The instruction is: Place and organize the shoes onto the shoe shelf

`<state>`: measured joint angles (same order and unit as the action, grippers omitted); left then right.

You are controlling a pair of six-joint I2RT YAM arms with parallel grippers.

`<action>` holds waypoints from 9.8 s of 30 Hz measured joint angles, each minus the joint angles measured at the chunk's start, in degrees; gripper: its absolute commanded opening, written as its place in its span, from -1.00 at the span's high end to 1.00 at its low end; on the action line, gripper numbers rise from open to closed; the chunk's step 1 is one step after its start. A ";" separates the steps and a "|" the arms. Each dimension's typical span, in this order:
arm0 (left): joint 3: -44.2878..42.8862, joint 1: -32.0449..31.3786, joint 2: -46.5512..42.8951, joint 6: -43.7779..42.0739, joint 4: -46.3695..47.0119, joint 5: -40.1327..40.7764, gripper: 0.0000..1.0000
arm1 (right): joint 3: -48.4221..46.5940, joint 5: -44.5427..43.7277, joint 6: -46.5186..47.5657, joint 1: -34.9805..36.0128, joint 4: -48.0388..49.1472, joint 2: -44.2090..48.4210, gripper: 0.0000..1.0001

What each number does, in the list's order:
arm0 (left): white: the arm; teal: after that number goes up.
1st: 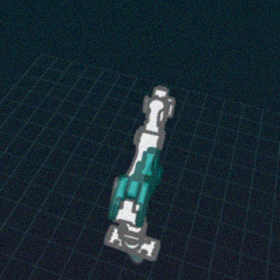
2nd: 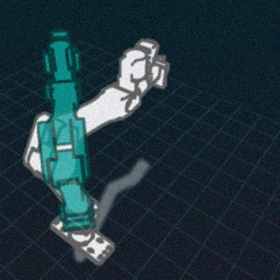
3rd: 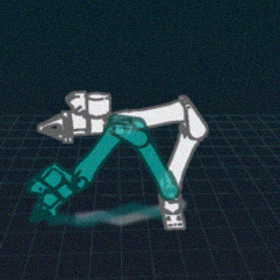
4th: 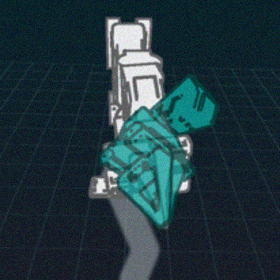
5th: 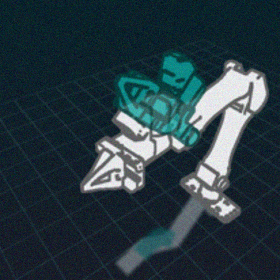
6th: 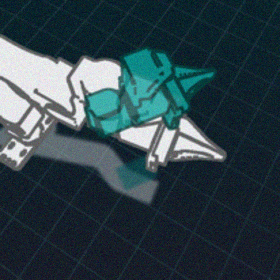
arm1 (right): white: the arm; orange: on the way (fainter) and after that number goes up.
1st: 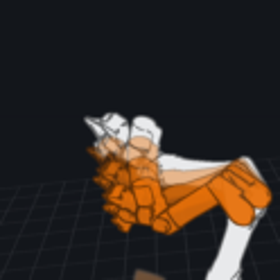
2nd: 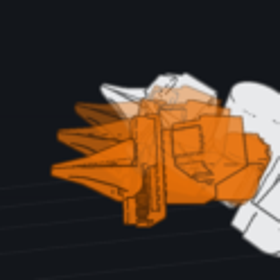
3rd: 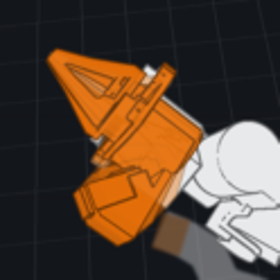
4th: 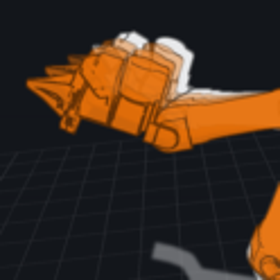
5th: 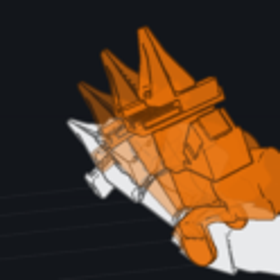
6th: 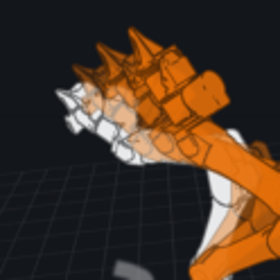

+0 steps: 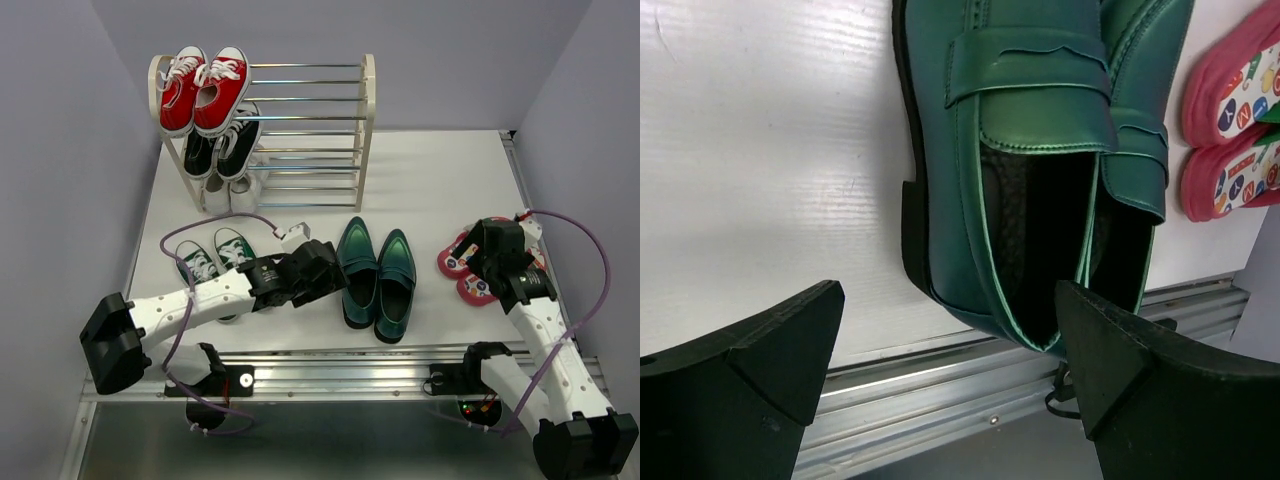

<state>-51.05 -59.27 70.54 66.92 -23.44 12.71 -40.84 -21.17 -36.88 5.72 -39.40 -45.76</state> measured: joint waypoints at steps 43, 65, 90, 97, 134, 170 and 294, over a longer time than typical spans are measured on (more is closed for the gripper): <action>-12.61 -6.54 19.85 17.25 -11.91 -5.64 0.50 | 0.00 -0.04 -0.04 0.00 0.00 2.67 -1.00; -21.38 -8.55 23.76 12.81 -30.75 1.70 1.00 | 0.02 0.02 0.00 0.00 0.17 0.39 -1.00; -9.35 -5.95 1.95 14.23 -34.82 12.57 1.00 | 0.02 -0.09 0.22 0.00 0.37 -0.07 -1.00; -7.65 3.50 0.44 8.50 -29.86 13.05 1.00 | 0.02 -0.37 0.22 0.00 0.33 -0.04 -1.00; -9.79 19.19 8.07 -4.98 -22.49 12.74 1.00 | 0.02 -2.05 0.20 0.00 0.28 -1.20 -1.00; -26.62 26.01 23.26 -12.22 -21.42 12.46 1.00 | 0.00 -2.45 0.20 0.00 0.24 -2.27 -1.00; -35.36 34.05 28.79 -18.43 -8.59 6.64 -0.72 | -0.90 6.86 1.73 0.00 -1.51 6.01 -1.00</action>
<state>-86.41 -25.21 99.33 48.49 -32.03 19.35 -41.74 -14.31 -35.16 5.72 -40.91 -39.75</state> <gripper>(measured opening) 0.817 0.995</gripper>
